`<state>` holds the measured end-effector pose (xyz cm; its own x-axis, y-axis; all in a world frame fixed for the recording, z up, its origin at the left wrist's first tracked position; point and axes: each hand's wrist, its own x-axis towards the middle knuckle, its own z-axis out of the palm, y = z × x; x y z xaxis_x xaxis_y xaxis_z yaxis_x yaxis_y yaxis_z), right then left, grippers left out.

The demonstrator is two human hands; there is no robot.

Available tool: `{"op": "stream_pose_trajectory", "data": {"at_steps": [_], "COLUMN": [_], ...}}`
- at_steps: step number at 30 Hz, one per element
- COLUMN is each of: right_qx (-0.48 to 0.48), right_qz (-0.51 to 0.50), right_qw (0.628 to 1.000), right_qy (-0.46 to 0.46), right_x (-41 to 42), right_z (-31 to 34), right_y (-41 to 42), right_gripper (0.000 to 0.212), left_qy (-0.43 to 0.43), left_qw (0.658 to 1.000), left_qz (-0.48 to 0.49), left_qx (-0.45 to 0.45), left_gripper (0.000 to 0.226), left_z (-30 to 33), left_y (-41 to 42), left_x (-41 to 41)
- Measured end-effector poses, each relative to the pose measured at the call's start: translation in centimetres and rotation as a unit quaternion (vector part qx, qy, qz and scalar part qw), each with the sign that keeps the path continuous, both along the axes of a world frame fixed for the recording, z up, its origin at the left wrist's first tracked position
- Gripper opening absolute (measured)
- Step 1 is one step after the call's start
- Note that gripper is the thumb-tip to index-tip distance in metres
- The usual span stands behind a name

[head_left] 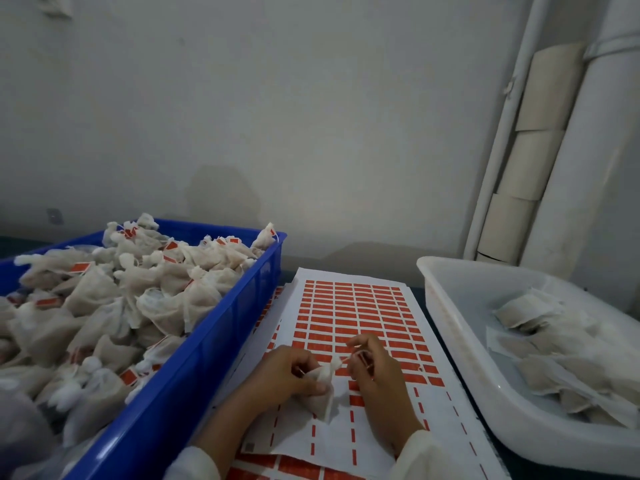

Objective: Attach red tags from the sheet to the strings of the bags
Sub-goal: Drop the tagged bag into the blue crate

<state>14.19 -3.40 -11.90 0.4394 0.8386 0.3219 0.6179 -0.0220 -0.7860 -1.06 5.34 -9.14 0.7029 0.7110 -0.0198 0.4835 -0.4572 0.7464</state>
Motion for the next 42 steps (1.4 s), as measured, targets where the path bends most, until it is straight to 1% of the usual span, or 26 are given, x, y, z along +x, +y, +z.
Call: {"op": "stream_pose_trajectory", "data": {"at_steps": [4, 7, 10, 13, 16, 19, 21, 25, 28, 30, 31, 34, 36, 38, 40, 42], "right_qx": [0.022, 0.049, 0.043, 0.057, 0.099, 0.132, 0.128, 0.105, 0.085, 0.077, 0.077, 0.086, 0.089, 0.086, 0.082, 0.078], "right_qz": [-0.010, -0.009, 0.003, 0.045, 0.092, 0.162, 0.200, 0.212, 0.204, 0.193, 0.186, 0.172, 0.166, 0.162, 0.158, 0.157], "right_qw": [0.999, 0.996, 0.996, 0.994, 0.989, 0.975, 0.970, 0.971, 0.975, 0.978, 0.979, 0.981, 0.981, 0.982, 0.983, 0.984], "right_qy": [0.034, 0.079, 0.077, 0.082, 0.062, 0.070, 0.057, 0.011, -0.002, 0.006, 0.013, 0.038, 0.045, 0.045, 0.045, 0.045], "right_x": [0.0, -0.1, -0.2, -0.8, -2.0, -3.9, -5.3, -7.0, -7.0, -6.8, -6.6, -6.2, -5.9, -5.7, -5.5, -5.4], "right_z": [0.5, 0.9, 0.9, 1.4, 3.0, 4.9, 5.8, 5.7, 5.4, 5.5, 5.6, 5.8, 5.9, 5.9, 5.9, 5.9], "right_y": [-0.1, -0.3, -0.6, -1.1, -1.4, -1.6, -1.6, -1.7, -1.9, -2.1, -2.1, -2.3, -2.6, -2.9, -3.2, -3.6], "right_gripper": [0.024, 0.026, 0.026, 0.021, 0.008, 0.011, 0.014, 0.022, 0.026, 0.028, 0.028, 0.029, 0.028, 0.028, 0.028, 0.027], "left_qy": [0.023, -0.014, -0.043, -0.077, -0.065, -0.065, -0.053, -0.017, 0.031, 0.078, 0.088, 0.092, 0.110, 0.119, 0.137, 0.170], "left_qw": [0.994, 0.982, 0.967, 0.954, 0.939, 0.925, 0.919, 0.911, 0.909, 0.907, 0.907, 0.915, 0.919, 0.919, 0.913, 0.898], "left_qz": [0.074, 0.162, 0.215, 0.248, 0.275, 0.278, 0.281, 0.325, 0.357, 0.373, 0.379, 0.384, 0.375, 0.372, 0.378, 0.388], "left_qx": [0.071, 0.100, 0.130, 0.147, 0.196, 0.250, 0.273, 0.254, 0.214, 0.181, 0.162, 0.089, 0.061, 0.053, 0.063, 0.115], "left_gripper": [0.015, 0.018, 0.014, 0.013, 0.015, 0.021, 0.021, 0.030, 0.030, 0.025, 0.021, 0.018, 0.017, 0.017, 0.020, 0.027], "left_z": [0.4, 1.2, 3.2, 5.7, 7.9, 10.2, 11.9, 14.2, 13.9, 12.7, 11.9, 9.7, 9.3, 9.3, 9.4, 9.9], "left_y": [-0.8, -2.0, -2.5, -2.7, -3.0, -3.1, -2.5, -0.2, 1.7, 2.4, 2.6, 3.1, 3.1, 3.0, 2.7, 2.1], "left_x": [1.0, 1.7, 1.5, 0.6, -0.7, -3.0, -5.3, -11.2, -15.2, -17.0, -17.6, -18.3, -18.3, -18.1, -17.8, -17.3]}}
